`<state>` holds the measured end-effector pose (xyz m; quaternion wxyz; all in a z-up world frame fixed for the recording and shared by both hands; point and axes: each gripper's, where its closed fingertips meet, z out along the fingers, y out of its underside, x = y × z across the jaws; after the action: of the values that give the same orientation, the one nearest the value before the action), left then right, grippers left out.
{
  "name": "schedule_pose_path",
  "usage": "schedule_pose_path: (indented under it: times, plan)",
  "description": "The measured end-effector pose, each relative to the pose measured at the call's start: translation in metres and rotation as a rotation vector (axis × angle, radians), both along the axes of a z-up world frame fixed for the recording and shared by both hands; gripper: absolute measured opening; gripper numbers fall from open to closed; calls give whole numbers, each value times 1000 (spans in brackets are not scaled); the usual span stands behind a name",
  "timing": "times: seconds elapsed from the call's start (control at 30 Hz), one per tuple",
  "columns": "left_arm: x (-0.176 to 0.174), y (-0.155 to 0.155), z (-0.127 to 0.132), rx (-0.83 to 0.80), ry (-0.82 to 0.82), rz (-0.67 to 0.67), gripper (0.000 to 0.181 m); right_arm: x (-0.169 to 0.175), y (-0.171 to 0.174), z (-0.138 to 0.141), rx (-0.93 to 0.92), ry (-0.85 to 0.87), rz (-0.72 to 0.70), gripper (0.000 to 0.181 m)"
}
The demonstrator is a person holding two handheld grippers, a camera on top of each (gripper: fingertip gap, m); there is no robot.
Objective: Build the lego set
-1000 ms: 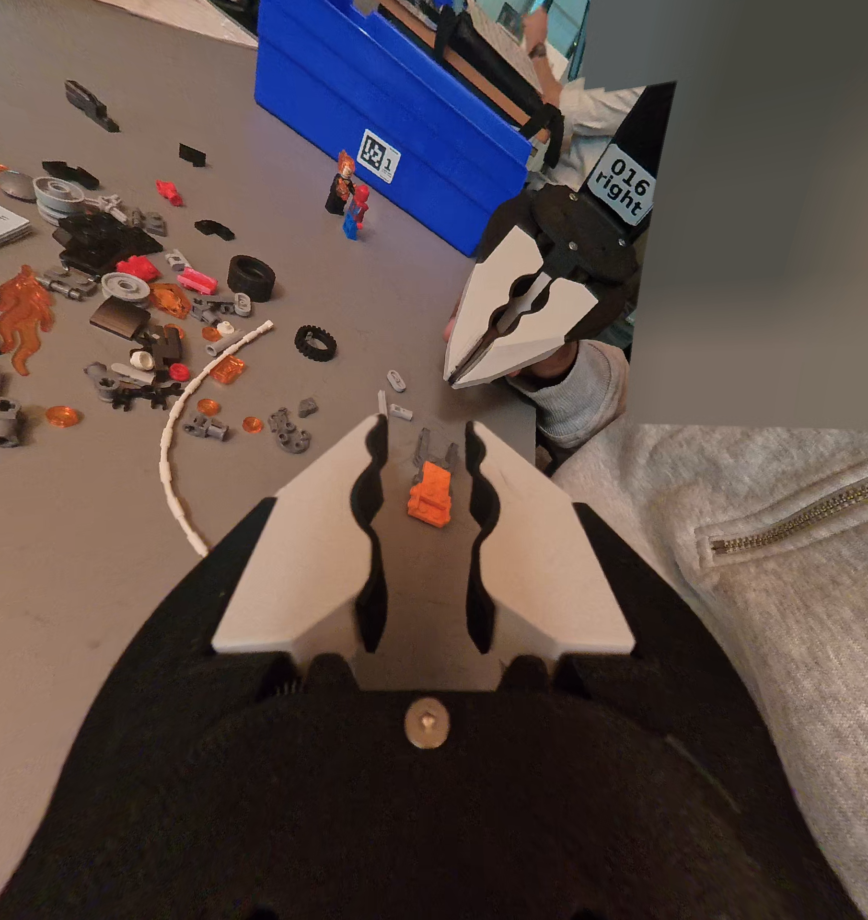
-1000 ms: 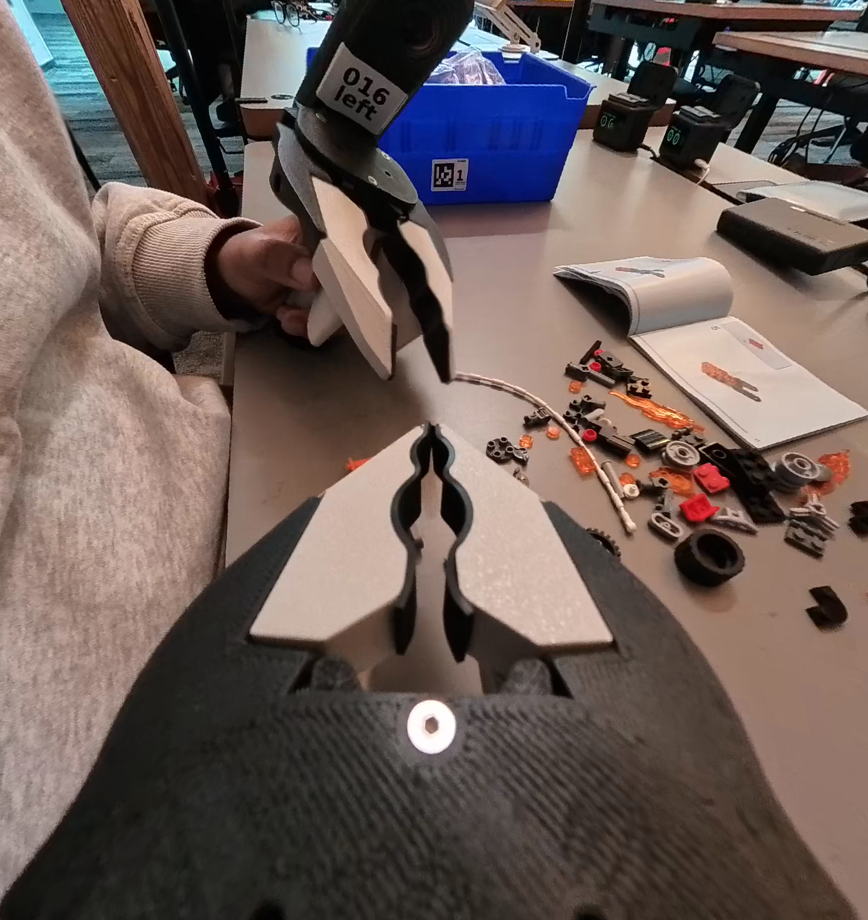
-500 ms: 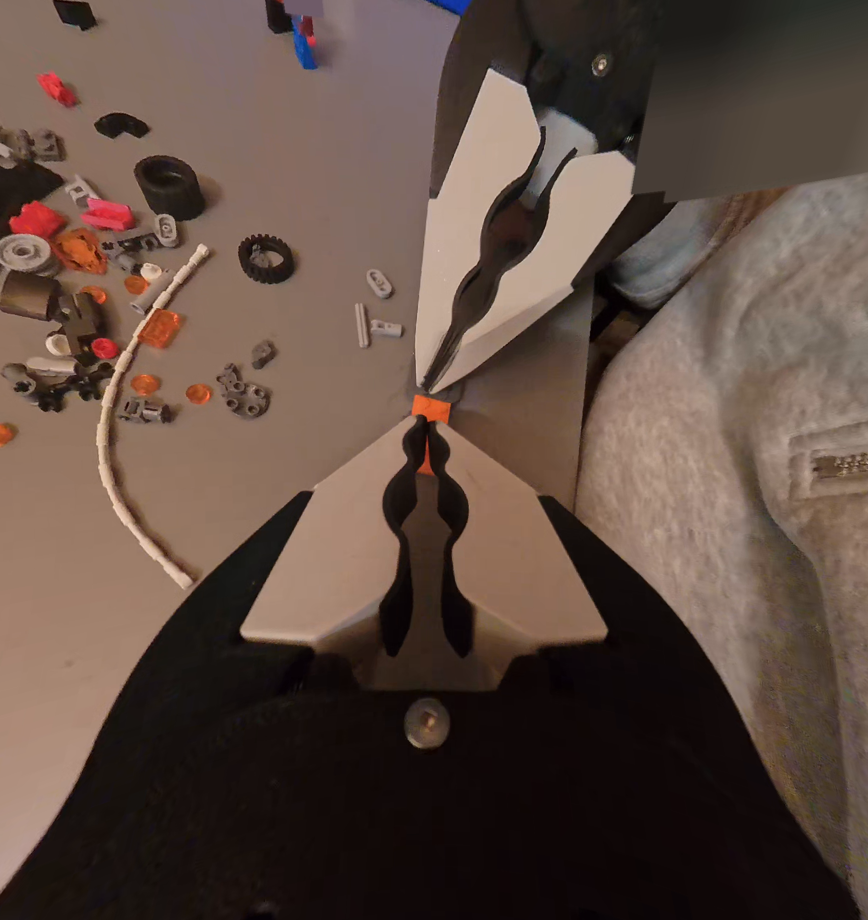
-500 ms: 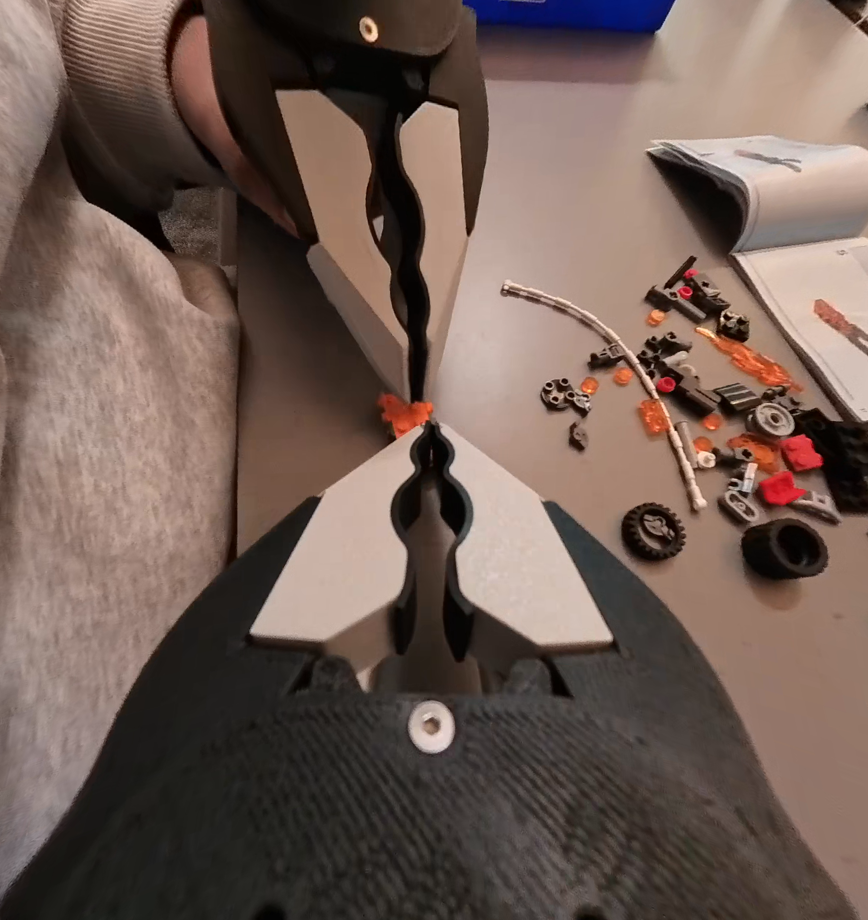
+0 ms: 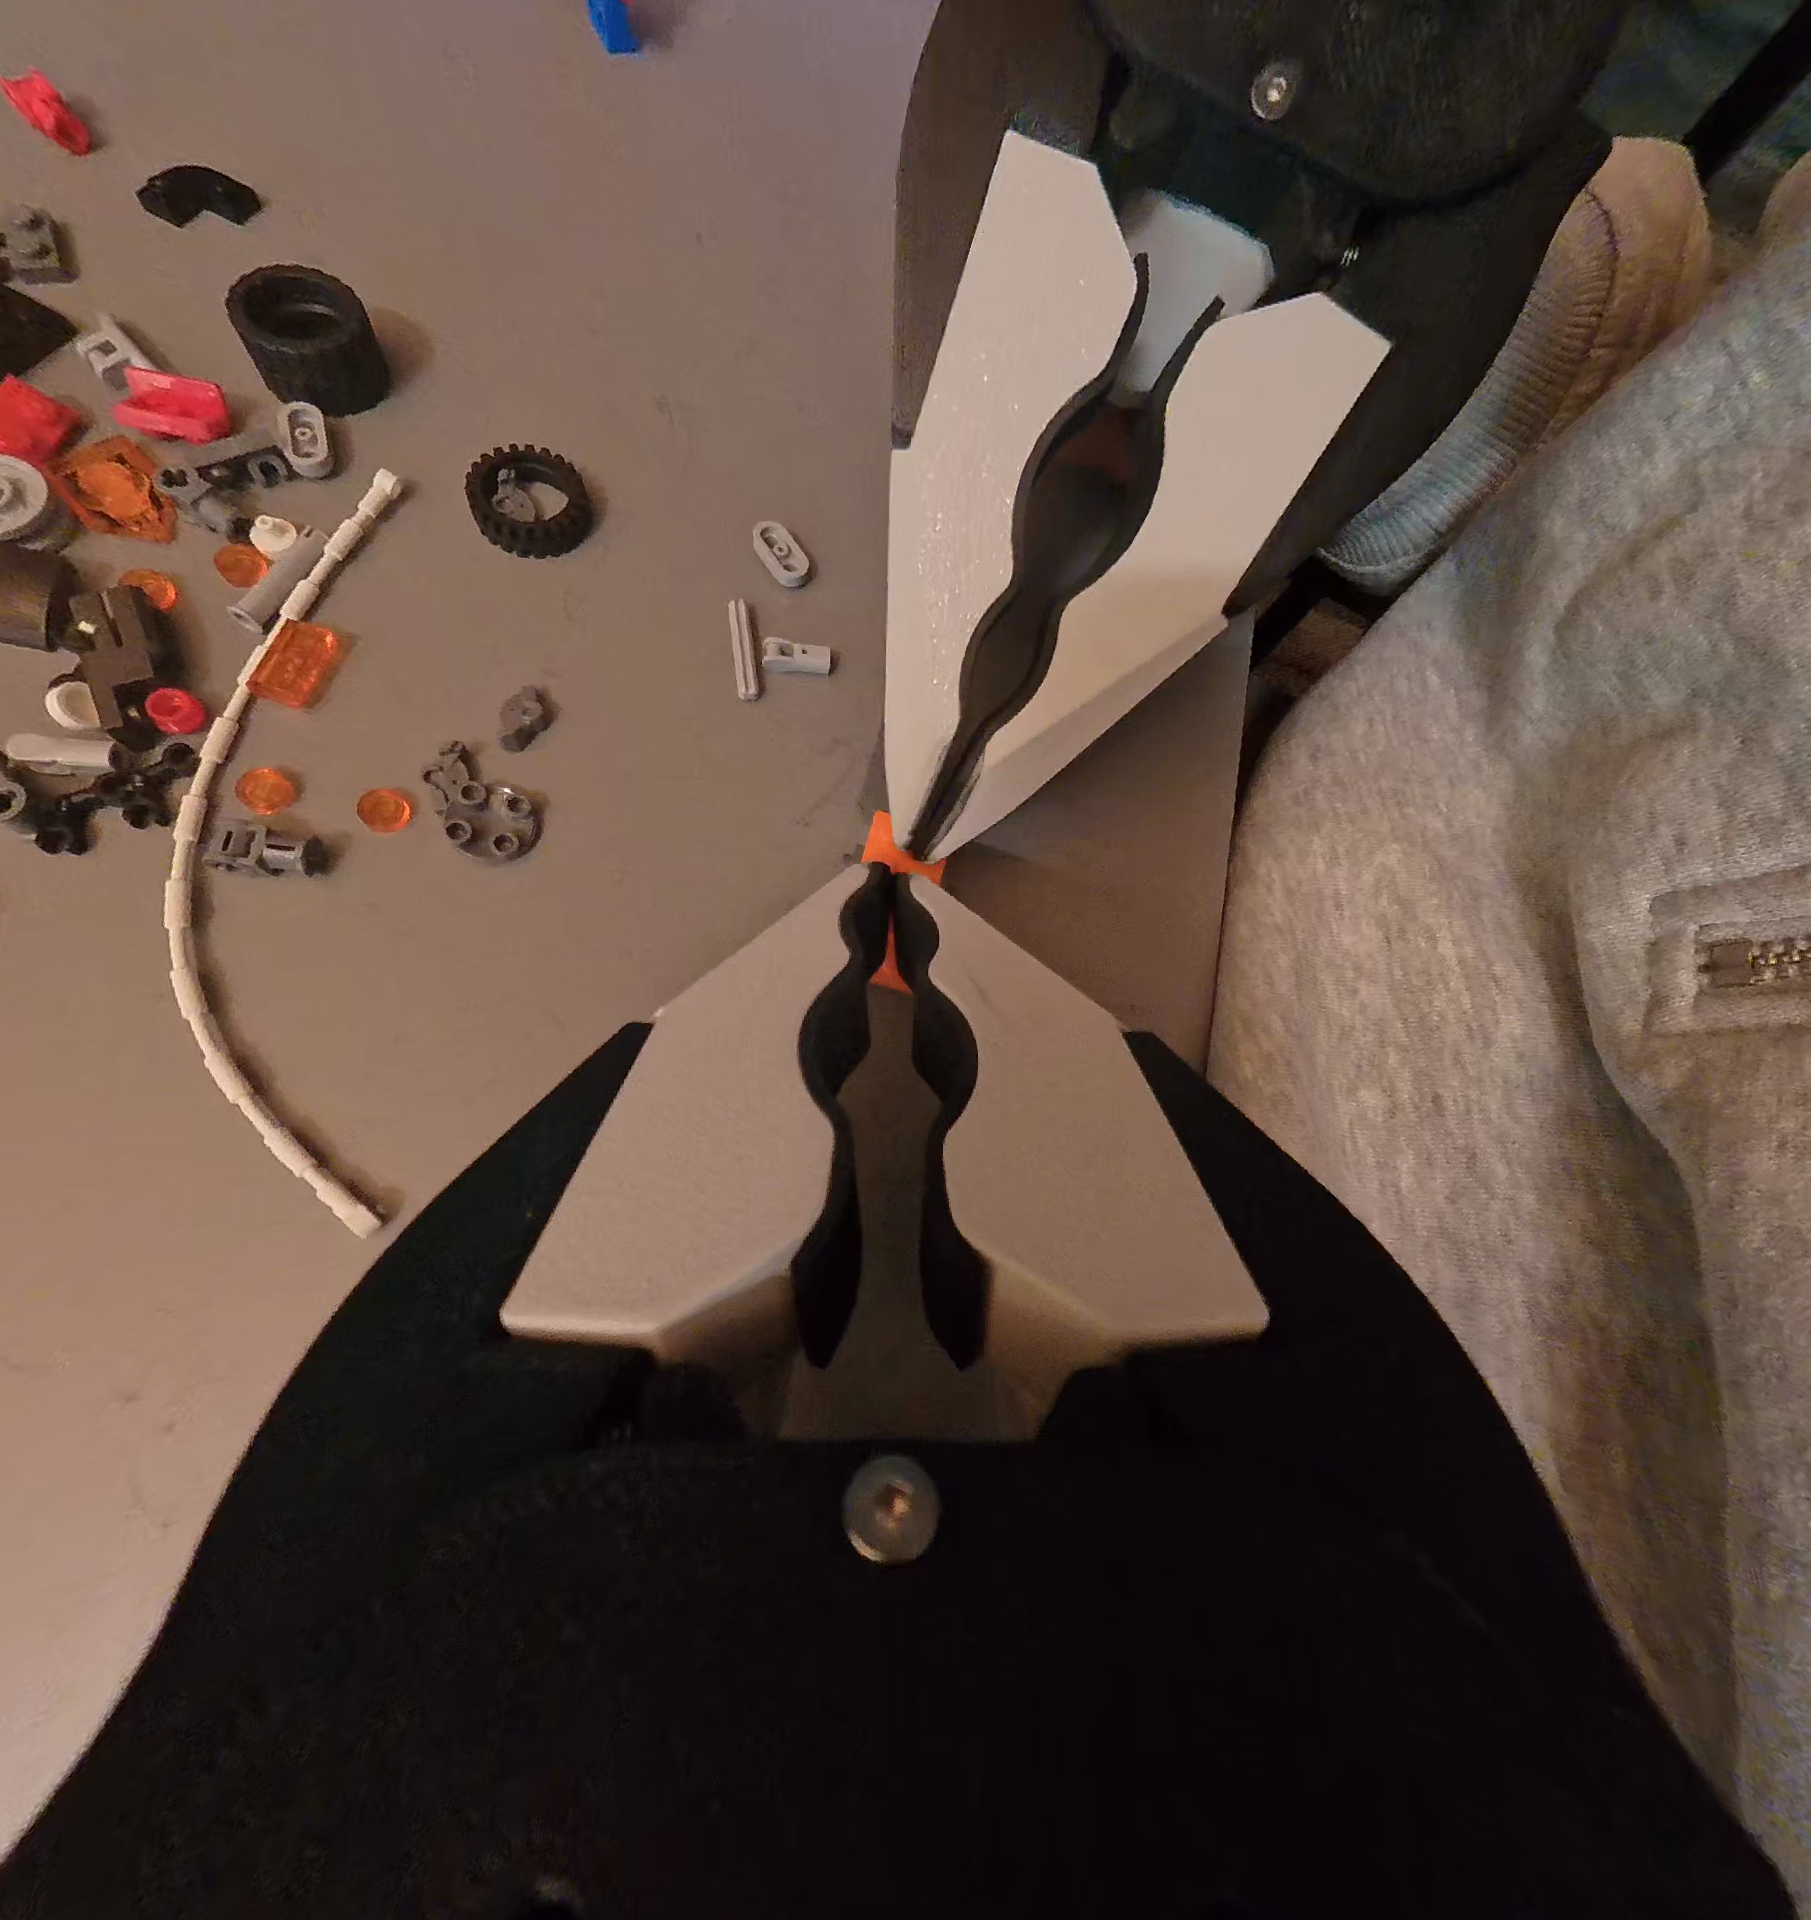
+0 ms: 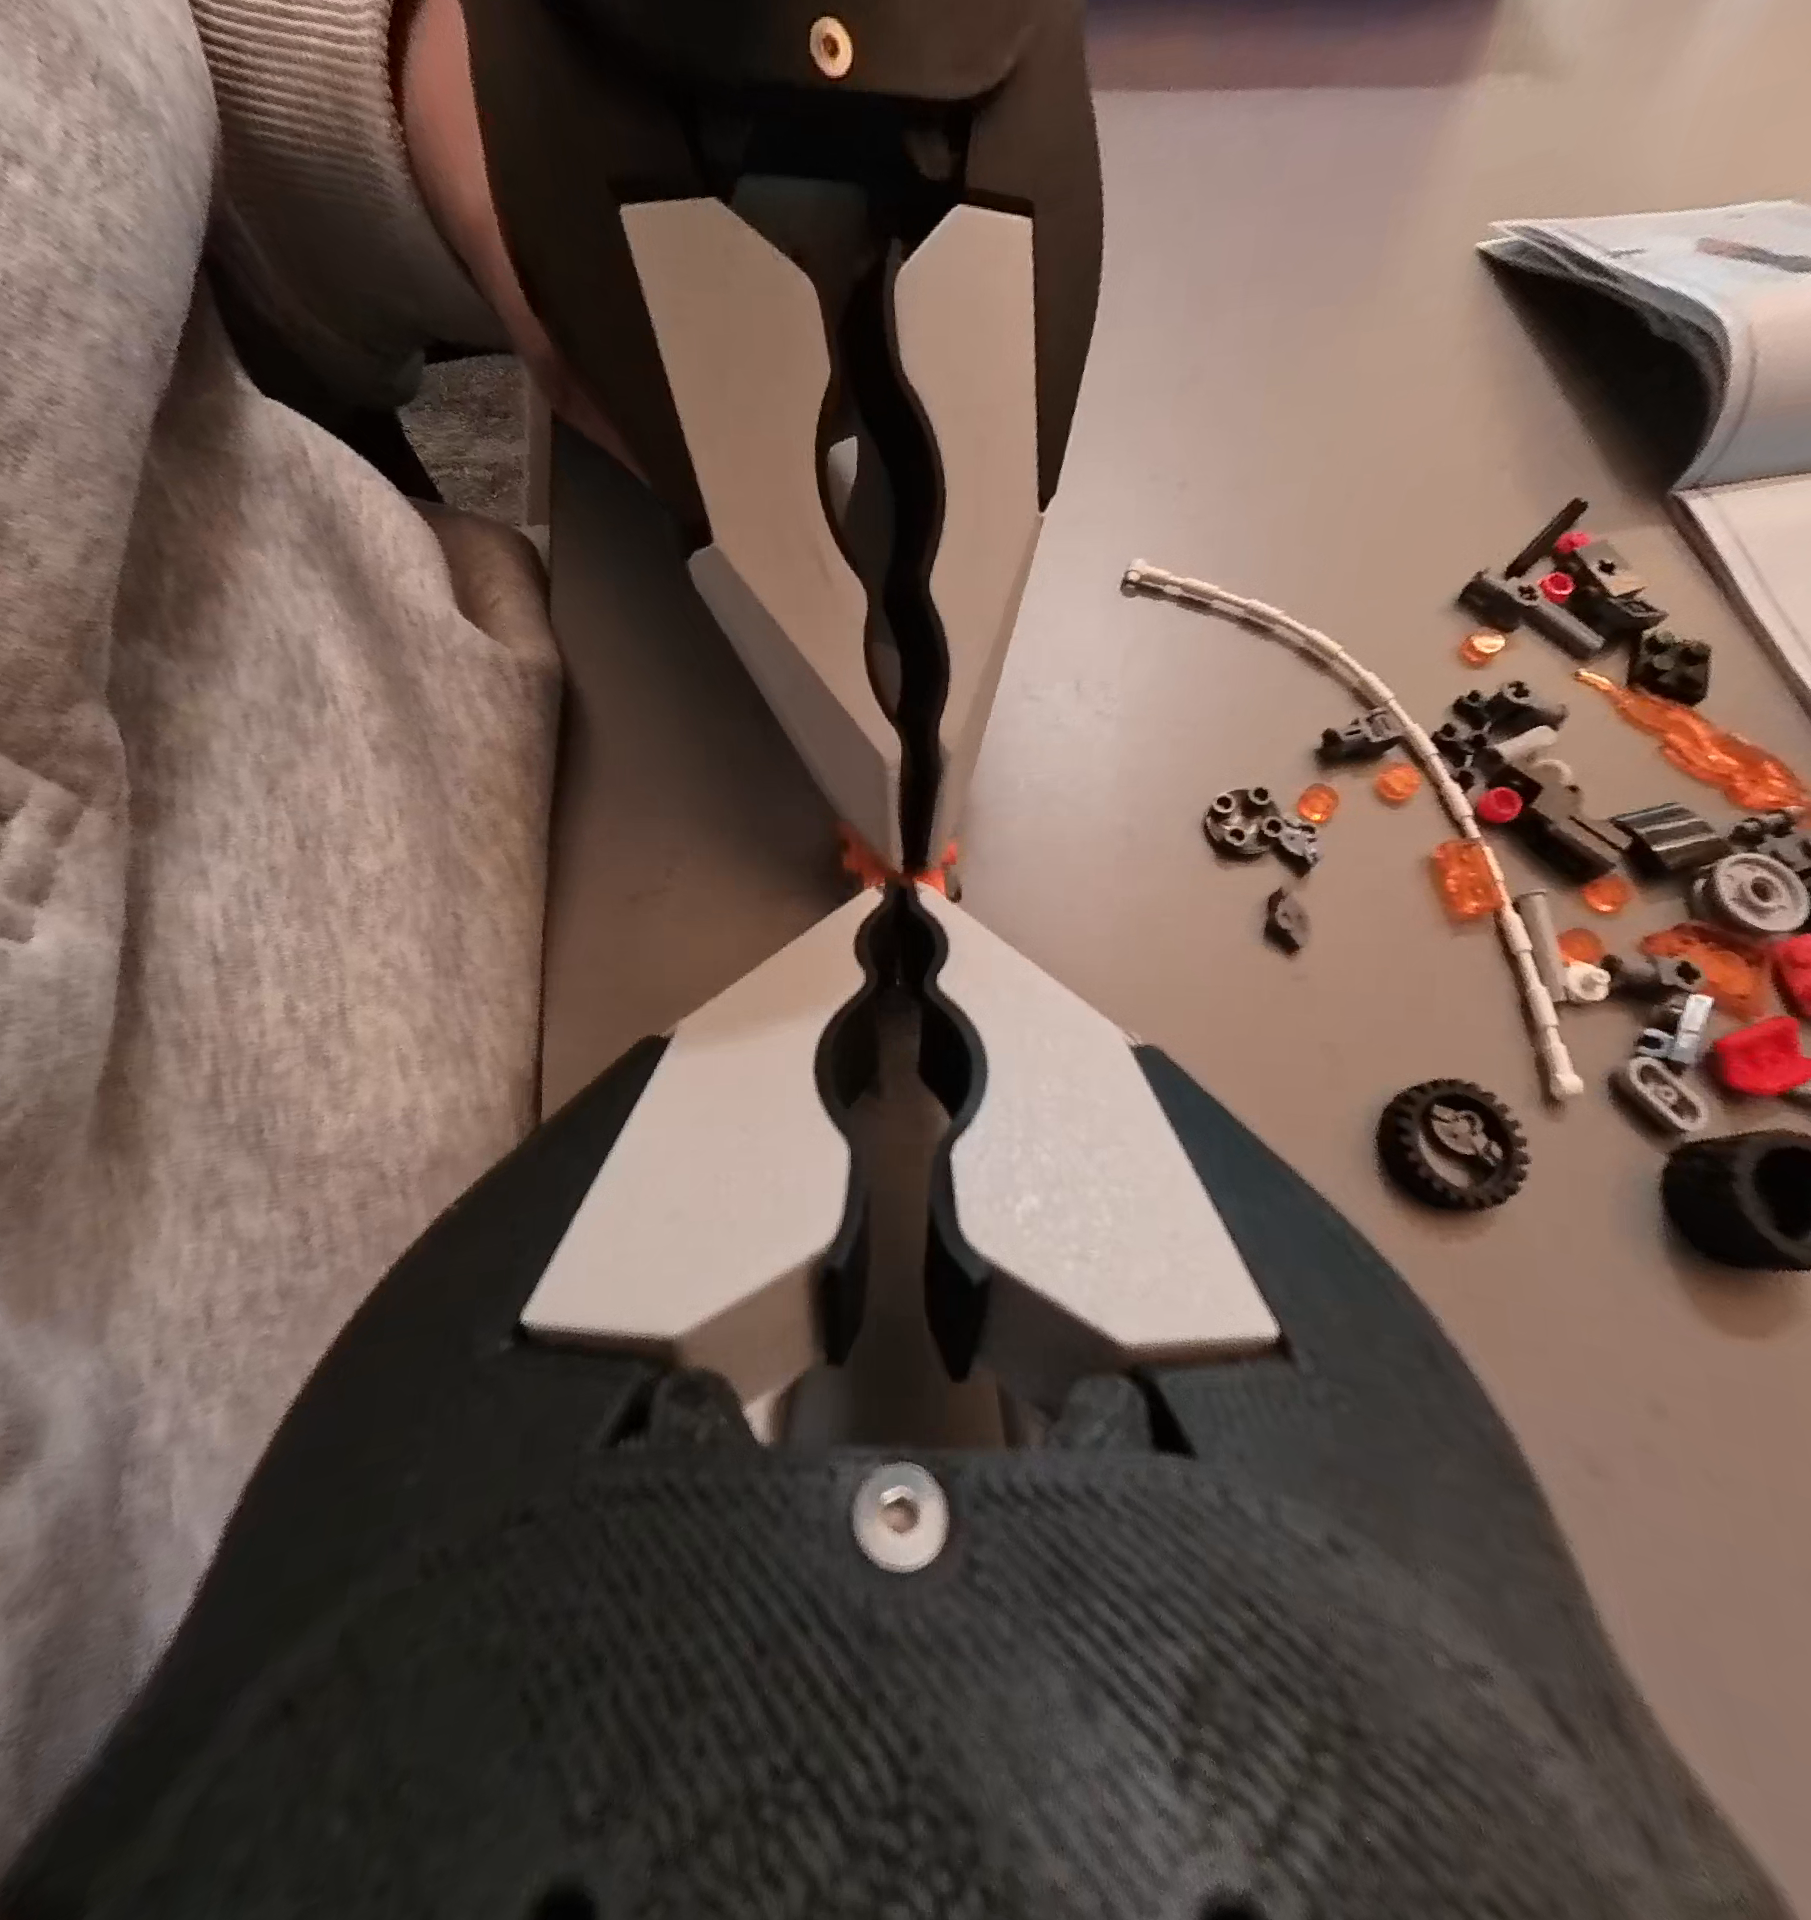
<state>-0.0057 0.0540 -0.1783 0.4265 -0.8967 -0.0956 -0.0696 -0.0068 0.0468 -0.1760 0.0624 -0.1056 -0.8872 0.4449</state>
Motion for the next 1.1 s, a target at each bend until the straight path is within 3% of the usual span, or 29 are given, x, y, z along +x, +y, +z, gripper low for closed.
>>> schedule_pose_path:
  times: [0.73,1.1]
  plan:
    - [3,-2,-4,-33,-73,17,2,1,1,-4,-20,-142,-51,0]
    - [2,-1,-5,-24,-14,25,3,-1,2,-4,-33,-170,-72,0]
